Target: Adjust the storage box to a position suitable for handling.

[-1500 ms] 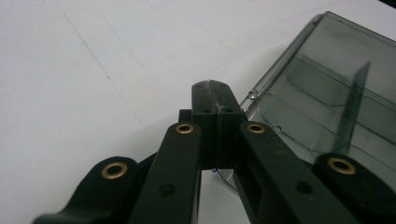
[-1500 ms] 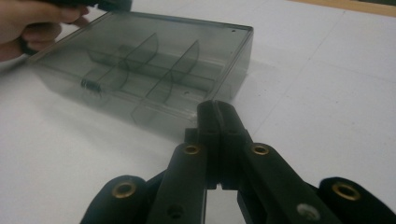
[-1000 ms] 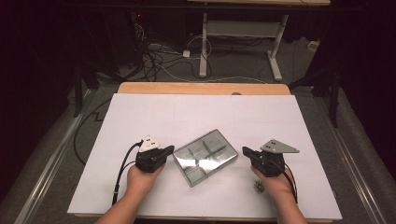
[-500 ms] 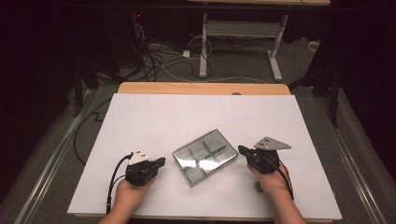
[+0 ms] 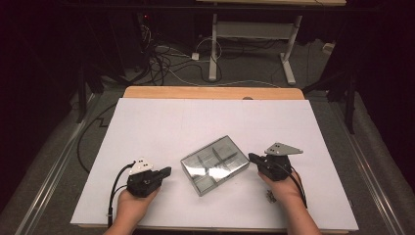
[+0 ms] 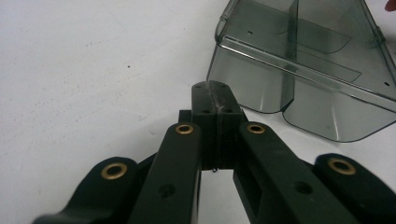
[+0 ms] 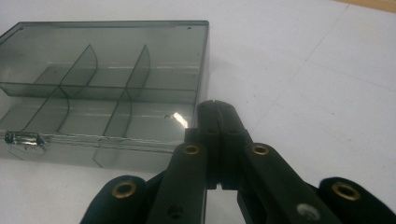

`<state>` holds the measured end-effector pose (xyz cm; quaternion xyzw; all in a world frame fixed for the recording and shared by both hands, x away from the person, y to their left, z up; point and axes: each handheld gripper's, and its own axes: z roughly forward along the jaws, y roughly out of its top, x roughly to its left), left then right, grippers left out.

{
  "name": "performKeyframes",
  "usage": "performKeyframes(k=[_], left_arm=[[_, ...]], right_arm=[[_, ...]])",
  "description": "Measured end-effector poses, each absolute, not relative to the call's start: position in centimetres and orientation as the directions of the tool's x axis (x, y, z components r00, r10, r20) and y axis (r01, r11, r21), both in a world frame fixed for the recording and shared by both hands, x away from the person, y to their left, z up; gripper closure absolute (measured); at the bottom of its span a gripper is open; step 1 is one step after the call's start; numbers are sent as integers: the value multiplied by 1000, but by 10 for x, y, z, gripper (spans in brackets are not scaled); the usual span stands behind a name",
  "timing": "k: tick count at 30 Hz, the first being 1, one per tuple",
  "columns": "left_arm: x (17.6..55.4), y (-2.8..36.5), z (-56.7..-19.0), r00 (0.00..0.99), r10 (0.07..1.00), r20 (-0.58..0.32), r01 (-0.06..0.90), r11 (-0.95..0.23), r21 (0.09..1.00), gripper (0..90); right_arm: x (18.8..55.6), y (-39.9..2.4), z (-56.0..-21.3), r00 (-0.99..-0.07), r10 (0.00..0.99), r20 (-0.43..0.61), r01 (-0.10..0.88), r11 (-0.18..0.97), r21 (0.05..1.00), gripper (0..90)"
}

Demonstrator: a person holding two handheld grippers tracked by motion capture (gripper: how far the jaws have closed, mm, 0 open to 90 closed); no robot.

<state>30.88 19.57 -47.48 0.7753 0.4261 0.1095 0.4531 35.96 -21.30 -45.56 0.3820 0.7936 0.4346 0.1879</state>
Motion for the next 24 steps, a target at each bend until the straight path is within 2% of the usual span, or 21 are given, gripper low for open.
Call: performKeyframes(k=[11,21,24], left_arm=[[312,199,-476,586,773,-245,580,-188,792,877],[314,198,-474,594,775,-214,579,-228,783,878],[315,200,-473,588,774,-234,594,-217,775,877]], right_arm=[[361,-210,-458,-648,760,49,458,337,823,900],[338,-199,-457,-692,720,39,448,386,806,900],[328,-194,-457,-709,705,32,443,409,798,900]])
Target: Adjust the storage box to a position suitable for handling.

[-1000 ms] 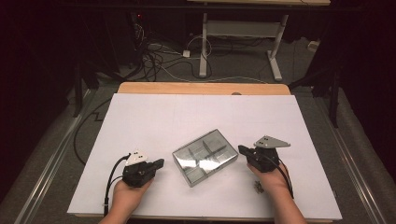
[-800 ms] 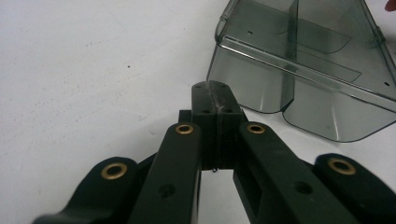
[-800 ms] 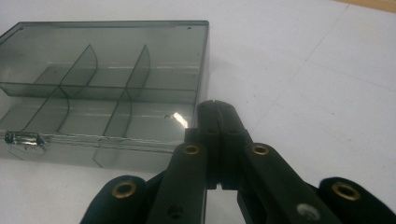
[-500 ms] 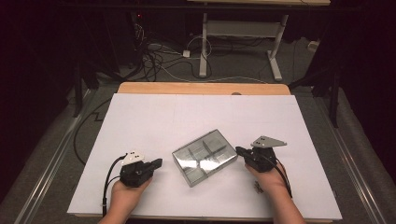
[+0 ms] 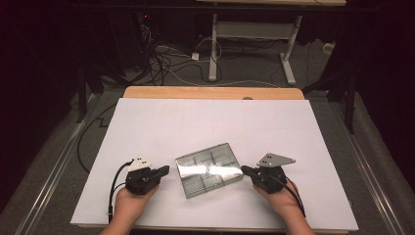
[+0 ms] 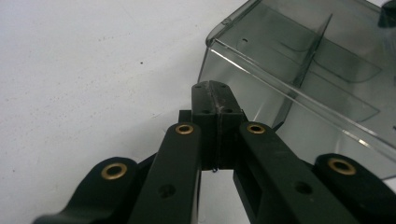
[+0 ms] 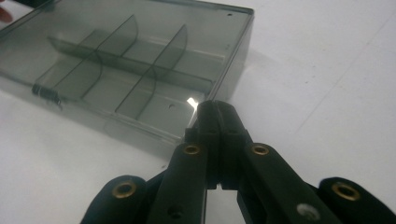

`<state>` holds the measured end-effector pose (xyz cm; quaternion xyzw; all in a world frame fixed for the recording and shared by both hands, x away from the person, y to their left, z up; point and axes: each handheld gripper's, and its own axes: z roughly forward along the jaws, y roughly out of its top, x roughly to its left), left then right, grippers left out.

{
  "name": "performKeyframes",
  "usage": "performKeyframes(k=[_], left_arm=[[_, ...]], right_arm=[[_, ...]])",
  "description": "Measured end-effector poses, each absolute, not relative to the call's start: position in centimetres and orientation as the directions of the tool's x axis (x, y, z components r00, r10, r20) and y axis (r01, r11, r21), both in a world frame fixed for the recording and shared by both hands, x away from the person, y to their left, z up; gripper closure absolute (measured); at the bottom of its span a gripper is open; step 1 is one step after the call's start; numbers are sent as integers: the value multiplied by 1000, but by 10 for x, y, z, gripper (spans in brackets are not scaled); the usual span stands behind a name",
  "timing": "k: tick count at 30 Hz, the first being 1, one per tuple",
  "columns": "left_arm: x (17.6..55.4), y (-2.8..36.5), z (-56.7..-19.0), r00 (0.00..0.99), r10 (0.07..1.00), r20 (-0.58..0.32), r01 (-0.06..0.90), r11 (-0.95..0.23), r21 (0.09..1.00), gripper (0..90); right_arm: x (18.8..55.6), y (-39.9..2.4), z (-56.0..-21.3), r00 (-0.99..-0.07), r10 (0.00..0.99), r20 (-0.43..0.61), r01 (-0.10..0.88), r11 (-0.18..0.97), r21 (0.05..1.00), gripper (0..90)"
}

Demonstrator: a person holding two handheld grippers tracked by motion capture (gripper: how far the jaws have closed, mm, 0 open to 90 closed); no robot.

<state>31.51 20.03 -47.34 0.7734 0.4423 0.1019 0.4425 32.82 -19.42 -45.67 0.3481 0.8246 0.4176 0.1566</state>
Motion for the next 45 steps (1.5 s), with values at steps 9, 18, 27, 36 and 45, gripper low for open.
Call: performKeyframes(k=[9,18,27,36,45], left_arm=[[312,209,-475,582,775,-247,631,-238,739,877],[310,204,-476,591,773,-232,634,-266,726,877],[312,204,-477,596,765,-244,636,-263,726,878],[312,193,-476,624,741,-248,619,-275,736,878],[314,181,-476,654,708,-266,610,-287,738,877]], right_arm=[[291,-174,-455,-759,650,26,417,455,787,900],[273,-160,-455,-788,616,21,393,475,788,900],[276,-165,-457,-780,626,3,384,476,791,900],[280,-183,-452,-728,685,13,404,414,815,900],[280,-195,-451,-685,728,27,424,368,827,900]])
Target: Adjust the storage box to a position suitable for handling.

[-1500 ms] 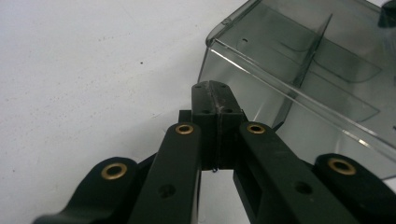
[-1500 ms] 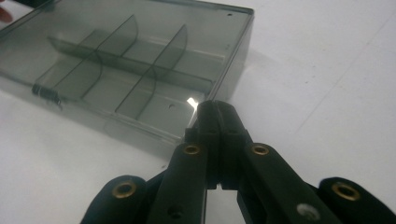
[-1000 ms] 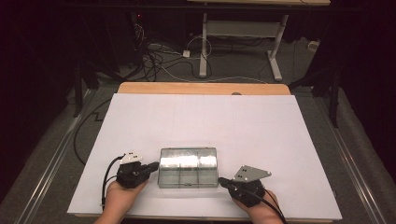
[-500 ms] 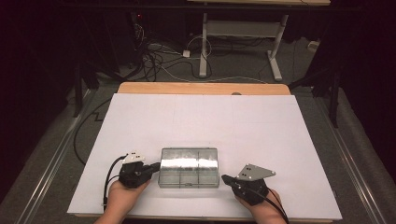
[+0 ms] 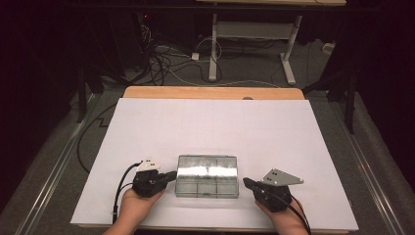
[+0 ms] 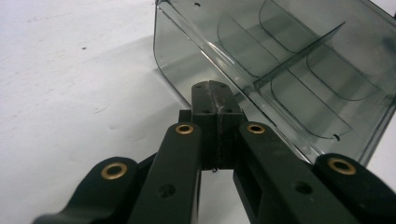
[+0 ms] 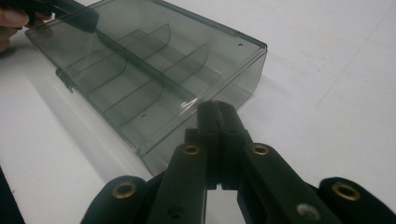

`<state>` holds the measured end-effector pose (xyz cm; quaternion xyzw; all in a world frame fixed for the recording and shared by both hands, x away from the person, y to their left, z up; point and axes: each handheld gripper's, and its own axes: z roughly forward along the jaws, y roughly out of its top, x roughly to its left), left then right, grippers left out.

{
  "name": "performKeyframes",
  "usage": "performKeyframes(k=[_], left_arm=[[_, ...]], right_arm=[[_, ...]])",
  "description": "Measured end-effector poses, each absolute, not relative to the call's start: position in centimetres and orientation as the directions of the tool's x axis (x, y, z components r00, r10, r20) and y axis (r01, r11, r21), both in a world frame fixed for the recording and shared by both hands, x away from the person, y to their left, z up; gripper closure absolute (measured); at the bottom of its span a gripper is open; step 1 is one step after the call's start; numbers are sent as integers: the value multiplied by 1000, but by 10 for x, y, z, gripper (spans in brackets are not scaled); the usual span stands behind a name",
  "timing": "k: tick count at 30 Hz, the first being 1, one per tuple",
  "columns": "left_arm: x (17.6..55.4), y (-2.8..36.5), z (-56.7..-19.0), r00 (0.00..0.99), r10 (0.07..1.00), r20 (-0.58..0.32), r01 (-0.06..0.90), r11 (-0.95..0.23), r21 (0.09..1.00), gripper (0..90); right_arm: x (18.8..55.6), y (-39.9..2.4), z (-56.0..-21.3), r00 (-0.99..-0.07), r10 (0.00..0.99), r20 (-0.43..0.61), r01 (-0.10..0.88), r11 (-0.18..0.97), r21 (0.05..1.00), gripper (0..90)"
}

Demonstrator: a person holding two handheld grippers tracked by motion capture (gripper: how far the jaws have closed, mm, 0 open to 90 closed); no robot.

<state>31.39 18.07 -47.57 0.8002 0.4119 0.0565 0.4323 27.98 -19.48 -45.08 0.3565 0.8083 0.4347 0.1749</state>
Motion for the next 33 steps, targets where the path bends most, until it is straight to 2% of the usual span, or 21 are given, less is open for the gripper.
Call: performKeyframes(k=[13,26,33], left_arm=[[312,170,-473,695,676,-247,579,-321,749,877],[310,188,-470,652,723,-228,580,-283,764,878],[305,184,-465,697,694,-178,524,-324,788,877]], right_arm=[[278,-206,-446,-667,744,31,417,338,844,900],[278,-203,-445,-705,709,39,382,333,862,900],[278,-199,-444,-712,700,57,381,316,869,900]])
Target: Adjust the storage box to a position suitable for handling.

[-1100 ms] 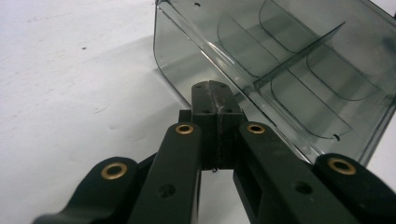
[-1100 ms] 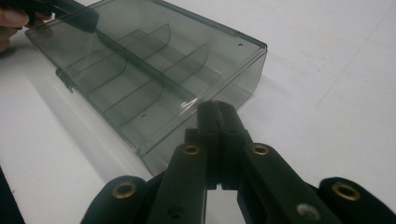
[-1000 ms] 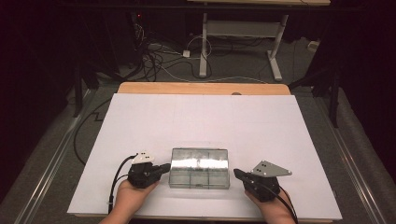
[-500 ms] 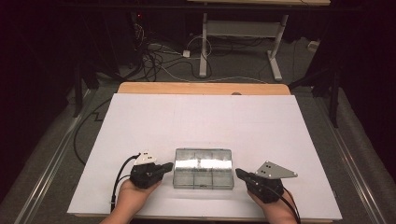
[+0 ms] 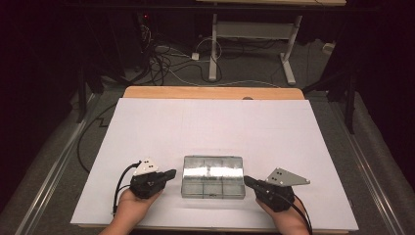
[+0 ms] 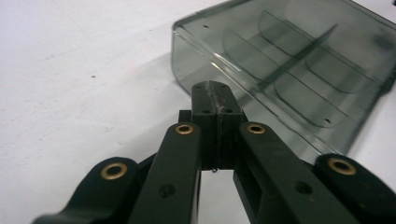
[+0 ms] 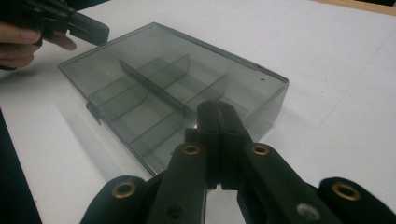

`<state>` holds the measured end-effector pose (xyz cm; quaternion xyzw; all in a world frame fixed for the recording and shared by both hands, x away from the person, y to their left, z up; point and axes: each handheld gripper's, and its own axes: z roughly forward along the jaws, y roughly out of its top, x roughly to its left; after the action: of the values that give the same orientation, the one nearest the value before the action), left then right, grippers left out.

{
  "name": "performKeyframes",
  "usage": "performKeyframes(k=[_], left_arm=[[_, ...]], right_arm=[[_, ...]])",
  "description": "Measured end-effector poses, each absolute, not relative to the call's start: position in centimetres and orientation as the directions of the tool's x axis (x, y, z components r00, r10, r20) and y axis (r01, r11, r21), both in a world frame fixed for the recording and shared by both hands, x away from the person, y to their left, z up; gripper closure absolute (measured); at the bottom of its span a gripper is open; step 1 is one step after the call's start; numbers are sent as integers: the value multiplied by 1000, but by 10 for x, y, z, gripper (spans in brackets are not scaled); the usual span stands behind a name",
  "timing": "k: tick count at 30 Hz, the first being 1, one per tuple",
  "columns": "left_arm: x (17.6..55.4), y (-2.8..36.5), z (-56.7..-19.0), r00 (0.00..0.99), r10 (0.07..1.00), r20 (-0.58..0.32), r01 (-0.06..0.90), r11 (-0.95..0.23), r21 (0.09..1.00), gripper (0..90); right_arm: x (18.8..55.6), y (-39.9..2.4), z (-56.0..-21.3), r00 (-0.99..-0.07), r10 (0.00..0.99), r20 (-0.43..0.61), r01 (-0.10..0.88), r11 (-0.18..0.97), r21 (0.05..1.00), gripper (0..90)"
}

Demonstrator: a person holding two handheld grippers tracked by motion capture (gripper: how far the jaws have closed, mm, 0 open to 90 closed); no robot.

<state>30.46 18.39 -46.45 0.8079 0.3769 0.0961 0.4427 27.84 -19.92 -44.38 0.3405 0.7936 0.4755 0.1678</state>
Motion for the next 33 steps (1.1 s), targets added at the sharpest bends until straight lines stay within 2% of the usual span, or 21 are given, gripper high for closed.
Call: performKeyframes(k=[24,33], left_arm=[[307,191,-469,737,642,-212,513,-328,793,877],[307,192,-468,721,660,-211,518,-311,797,877]], right_arm=[[276,-158,-442,-782,622,40,330,358,873,900],[269,-138,-442,-818,573,42,305,371,877,900]])
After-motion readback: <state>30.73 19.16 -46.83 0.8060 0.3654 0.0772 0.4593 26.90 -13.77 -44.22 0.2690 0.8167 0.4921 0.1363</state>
